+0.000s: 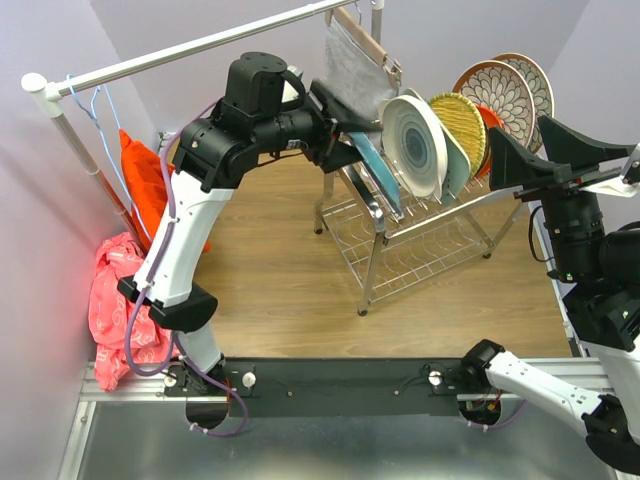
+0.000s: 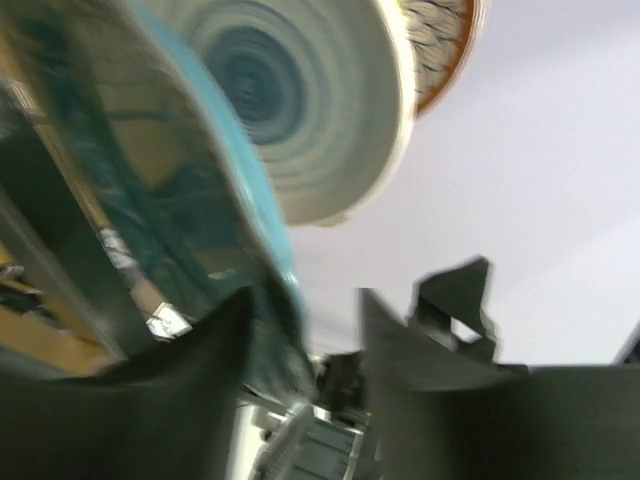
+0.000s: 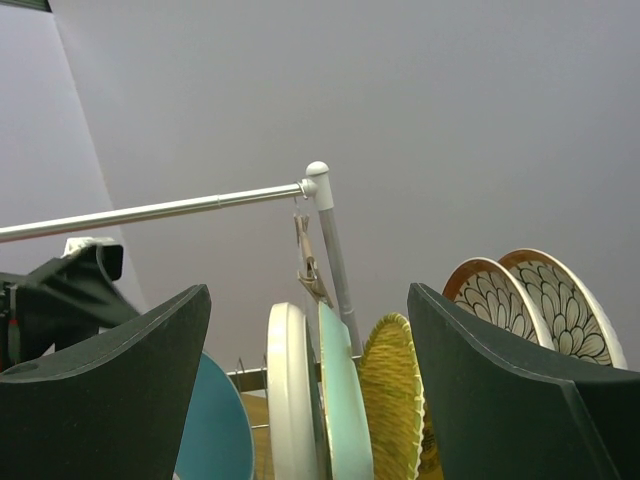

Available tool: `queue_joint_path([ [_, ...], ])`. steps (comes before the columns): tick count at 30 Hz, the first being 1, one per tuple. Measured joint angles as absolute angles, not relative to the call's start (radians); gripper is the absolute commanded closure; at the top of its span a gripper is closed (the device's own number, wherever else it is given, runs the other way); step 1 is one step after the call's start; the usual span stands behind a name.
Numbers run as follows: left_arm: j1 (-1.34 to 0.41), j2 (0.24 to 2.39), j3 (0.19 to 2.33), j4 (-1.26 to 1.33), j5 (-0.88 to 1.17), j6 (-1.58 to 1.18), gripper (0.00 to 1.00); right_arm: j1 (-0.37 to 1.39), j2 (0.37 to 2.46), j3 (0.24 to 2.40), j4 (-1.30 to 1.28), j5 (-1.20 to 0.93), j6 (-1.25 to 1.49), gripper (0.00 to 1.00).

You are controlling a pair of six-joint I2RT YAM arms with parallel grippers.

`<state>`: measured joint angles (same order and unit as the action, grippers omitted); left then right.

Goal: Load the plates into the dish rack
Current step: Insert the plate into the dish rack

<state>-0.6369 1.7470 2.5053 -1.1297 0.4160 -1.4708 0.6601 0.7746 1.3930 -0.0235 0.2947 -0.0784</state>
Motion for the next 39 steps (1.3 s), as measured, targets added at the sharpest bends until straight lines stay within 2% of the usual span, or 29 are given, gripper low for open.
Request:
queue_joint_path([
  [6,-0.651,1.748,2.506,-1.032,0.45,-1.49,0.28,0.659,0.771,1.391,-0.023,0.294,-0.078,0.12],
  [29,-0.657,1.773,2.506,-0.959,0.476,-1.51,0.28,0.654,0.761,1.375,-0.023,0.294,-0.078,0.12],
  [39,-0.657,1.782,2.506,-0.943,0.487,-1.513,0.28,0.654,0.753,1.336,-0.024,0.225,-0.08,0.12],
])
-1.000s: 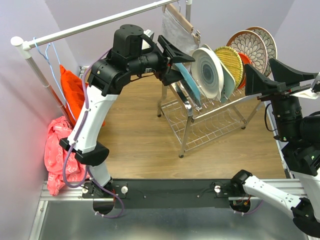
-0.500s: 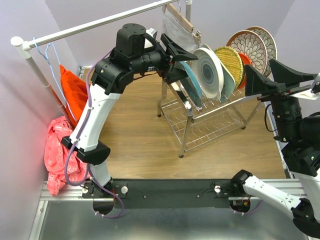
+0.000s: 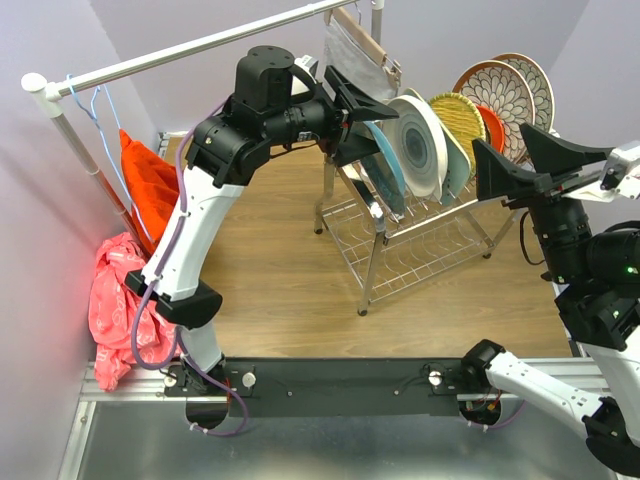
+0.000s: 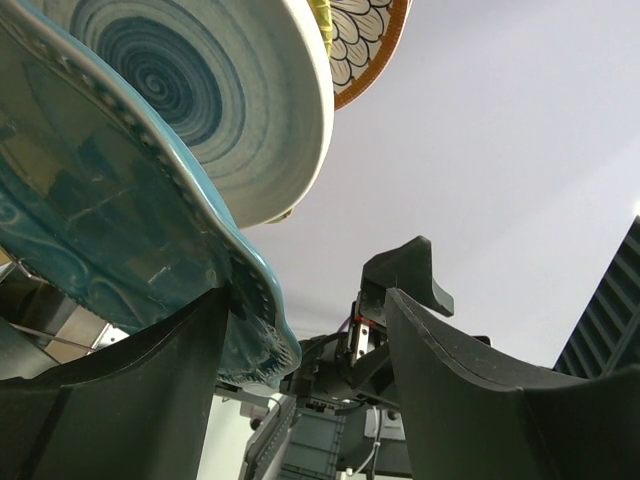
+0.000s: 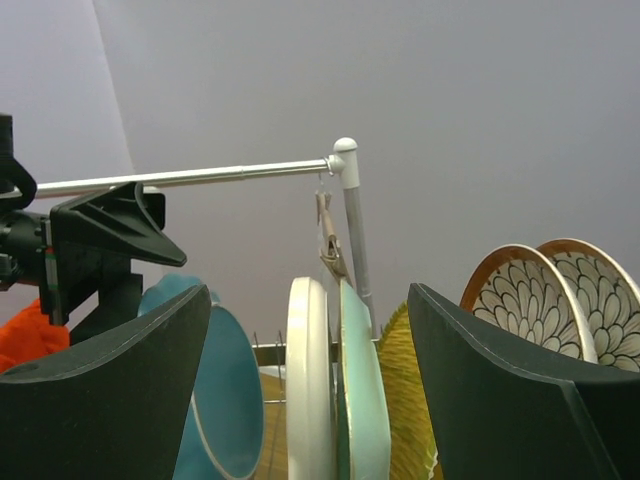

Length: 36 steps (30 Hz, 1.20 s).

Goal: Load the plates into the dish rack
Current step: Insert the plate into the dish rack

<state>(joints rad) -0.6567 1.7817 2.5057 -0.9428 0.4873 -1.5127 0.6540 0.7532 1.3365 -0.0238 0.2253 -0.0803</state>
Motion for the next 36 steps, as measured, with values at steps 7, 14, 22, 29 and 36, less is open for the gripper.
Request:
queue_joint_path([
  [7,-0.657,1.788,2.506,-0.932,0.498,-1.516,0.28,0.654,0.753,1.331,-0.057,0.111,-0.095,0.12],
  [14,-0.657,1.789,2.505,-0.929,0.5,-1.516,0.28,0.654,0.763,1.322,-0.13,-0.036,-0.124,0.13],
  [22,-0.657,1.784,2.479,-0.903,0.51,-1.517,0.28,0.654,0.838,1.325,-0.211,-0.188,-0.158,0.17],
  [29,-0.657,1.78,2.472,-0.898,0.51,-1.516,0.28,0.654,0.91,1.363,-0.271,-0.265,-0.162,0.24],
  [36,-0.657,1.774,2.461,-0.891,0.51,-1.517,0.28,0.654,0.946,1.424,-0.312,-0.24,-0.162,0.3],
])
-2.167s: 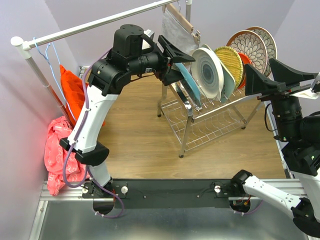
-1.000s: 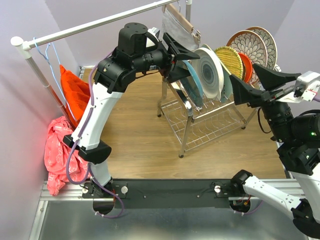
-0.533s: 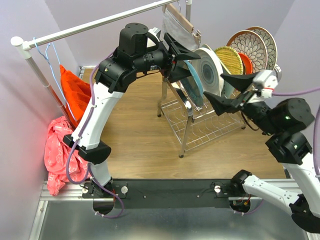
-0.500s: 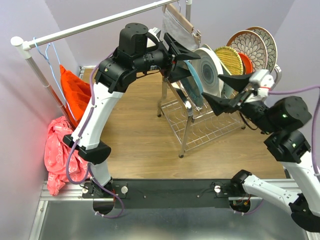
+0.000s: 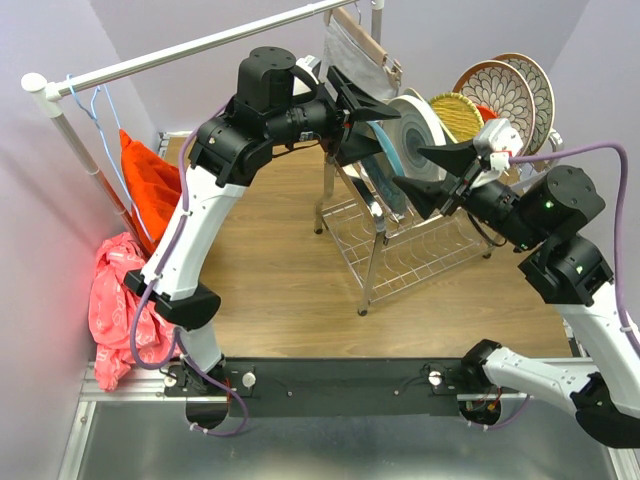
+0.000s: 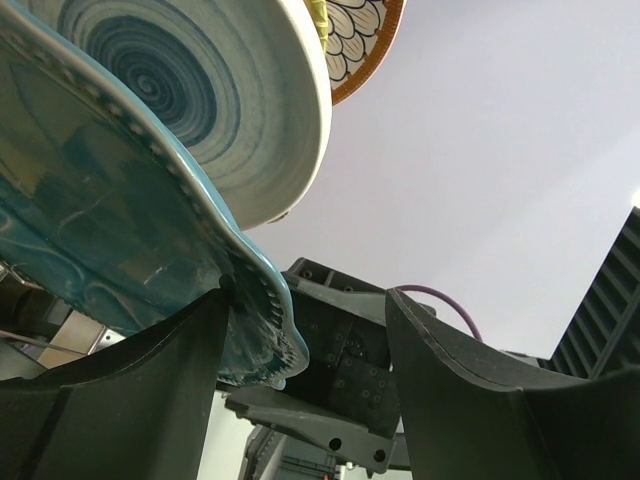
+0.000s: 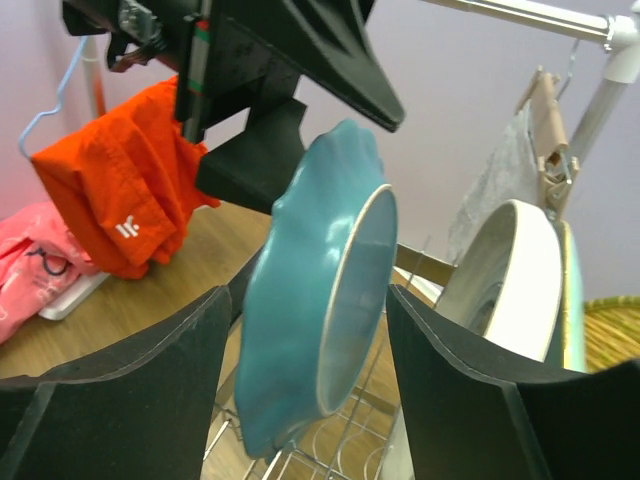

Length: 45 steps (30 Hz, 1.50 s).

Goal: Load the plates into the dish rack
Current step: Insert the plate into the dish rack

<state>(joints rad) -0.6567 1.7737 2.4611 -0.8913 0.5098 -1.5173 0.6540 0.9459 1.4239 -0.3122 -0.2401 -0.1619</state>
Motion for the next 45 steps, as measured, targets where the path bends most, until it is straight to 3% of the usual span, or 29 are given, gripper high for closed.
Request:
queue_joint_path([
  [13,-0.656,1.765,2.439,-0.87,0.508,-1.535,0.28,0.654,0.995,1.51,-0.394,-0.201,-0.184,0.37],
  [27,-0.657,1.737,2.386,-0.835,0.5,-1.543,0.28,0.66,1.019,1.547,-0.442,-0.267,-0.185,0.62],
  [32,-0.657,1.72,2.356,-0.813,0.496,-1.547,0.27,0.663,1.026,1.553,-0.449,-0.284,-0.184,0.81],
  [45,-0.659,1.692,2.309,-0.783,0.49,-1.549,0.27,0.667,1.031,1.566,-0.456,-0.297,-0.18,0.96],
])
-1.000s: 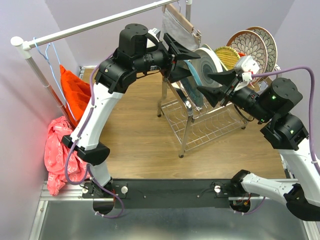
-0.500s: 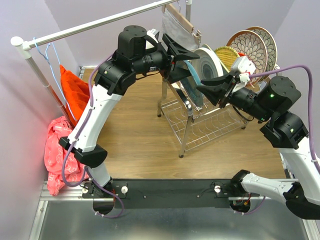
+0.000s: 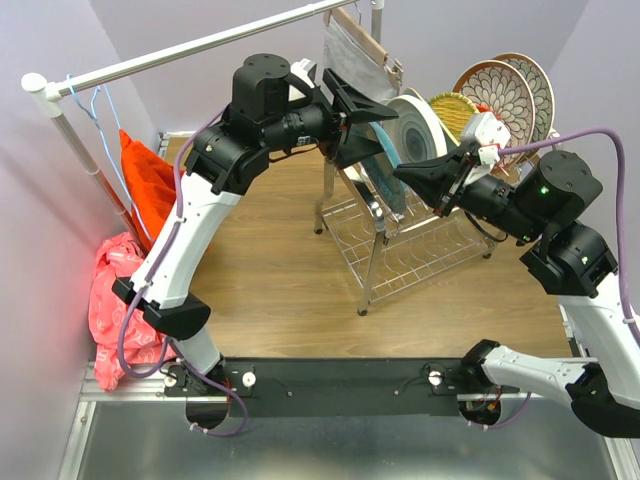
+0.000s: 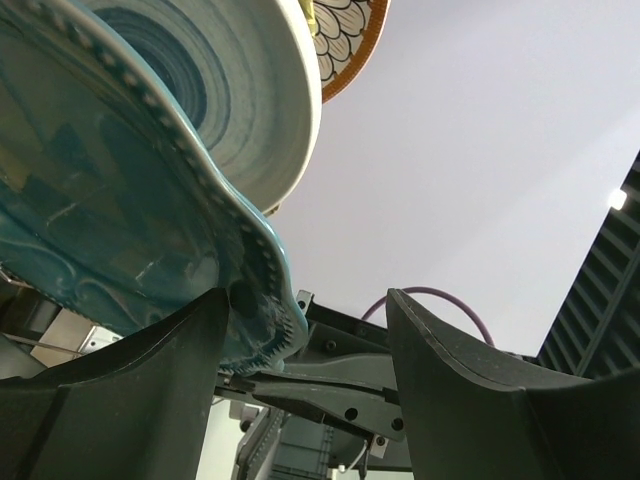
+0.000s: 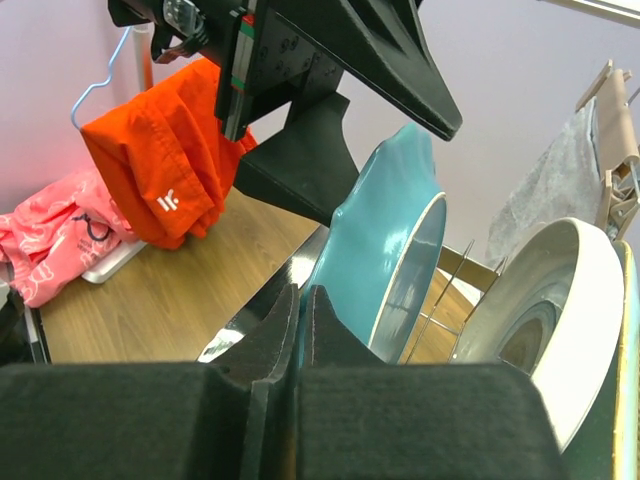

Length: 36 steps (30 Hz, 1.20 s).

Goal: Load the plates into the dish rack
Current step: Insert the plate into the dish rack

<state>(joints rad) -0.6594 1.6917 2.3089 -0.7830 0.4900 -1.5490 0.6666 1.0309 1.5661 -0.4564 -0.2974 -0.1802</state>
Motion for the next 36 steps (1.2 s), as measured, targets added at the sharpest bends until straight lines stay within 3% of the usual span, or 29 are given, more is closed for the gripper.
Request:
queue_joint_path([
  [25,-0.661,1.617,2.221,-0.764,0.476,-1.521,0.27,0.653,1.071,1.583,-0.336,-0.213,-0.184,1.0],
  [36,-0.66,1.575,2.165,-0.765,0.465,-1.507,0.27,0.653,1.032,1.583,-0.307,-0.249,-0.188,0.77],
])
